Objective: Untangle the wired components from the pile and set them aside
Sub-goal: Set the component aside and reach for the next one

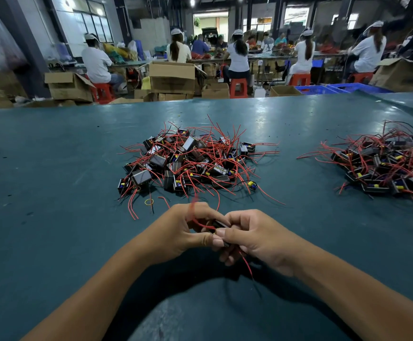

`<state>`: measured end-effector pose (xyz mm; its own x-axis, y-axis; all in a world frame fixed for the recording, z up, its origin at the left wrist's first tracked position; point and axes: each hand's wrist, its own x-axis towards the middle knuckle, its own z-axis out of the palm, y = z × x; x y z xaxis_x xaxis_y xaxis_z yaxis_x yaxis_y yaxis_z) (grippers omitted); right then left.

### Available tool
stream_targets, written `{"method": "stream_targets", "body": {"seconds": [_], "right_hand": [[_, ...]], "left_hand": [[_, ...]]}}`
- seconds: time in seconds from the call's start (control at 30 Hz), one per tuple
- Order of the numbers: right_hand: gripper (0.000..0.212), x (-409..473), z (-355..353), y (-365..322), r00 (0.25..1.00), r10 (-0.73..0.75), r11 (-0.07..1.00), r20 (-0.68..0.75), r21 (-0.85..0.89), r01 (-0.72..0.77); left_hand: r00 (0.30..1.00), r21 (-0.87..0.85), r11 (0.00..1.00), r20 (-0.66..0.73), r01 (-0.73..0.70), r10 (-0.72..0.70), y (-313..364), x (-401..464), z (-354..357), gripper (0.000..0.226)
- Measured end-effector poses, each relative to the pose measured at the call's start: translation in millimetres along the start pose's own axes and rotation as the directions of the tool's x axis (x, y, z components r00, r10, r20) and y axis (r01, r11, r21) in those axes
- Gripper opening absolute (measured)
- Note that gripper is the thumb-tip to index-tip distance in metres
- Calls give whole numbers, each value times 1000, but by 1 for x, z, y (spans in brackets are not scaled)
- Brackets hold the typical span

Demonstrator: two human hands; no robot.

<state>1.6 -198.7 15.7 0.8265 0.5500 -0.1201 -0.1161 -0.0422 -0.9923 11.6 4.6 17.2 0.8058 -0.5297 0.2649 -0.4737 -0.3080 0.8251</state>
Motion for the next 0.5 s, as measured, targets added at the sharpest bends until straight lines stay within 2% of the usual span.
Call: {"method": "stream_targets", "body": {"seconds": [0.13, 0.23, 0.33, 0.4, 0.5], "right_hand": [[19, -1, -2, -1, 996, 85, 996, 16, 21, -85], [21, -3, -6, -1, 991, 134, 990, -32, -43, -135], [15, -3, -12, -3, 991, 113, 977, -78, -171, -125], [12, -2, -14, -3, 990, 97, 975, -102, -189, -115], [10, -2, -16, -3, 992, 84, 967, -97, -231, -104]], "left_hand": [[996, 7, 997, 35, 80, -80, -2, 0, -5, 30], [996, 136, 987, 28, 82, -87, -8, -2, -16, 30], [989, 245, 965, 87, 96, -120, -14, -4, -25, 34], [981, 310, 944, 116, 111, -154, -16, -7, -35, 41], [978, 379, 906, 18, 187, -210, -20, -15, -63, 44]]}}
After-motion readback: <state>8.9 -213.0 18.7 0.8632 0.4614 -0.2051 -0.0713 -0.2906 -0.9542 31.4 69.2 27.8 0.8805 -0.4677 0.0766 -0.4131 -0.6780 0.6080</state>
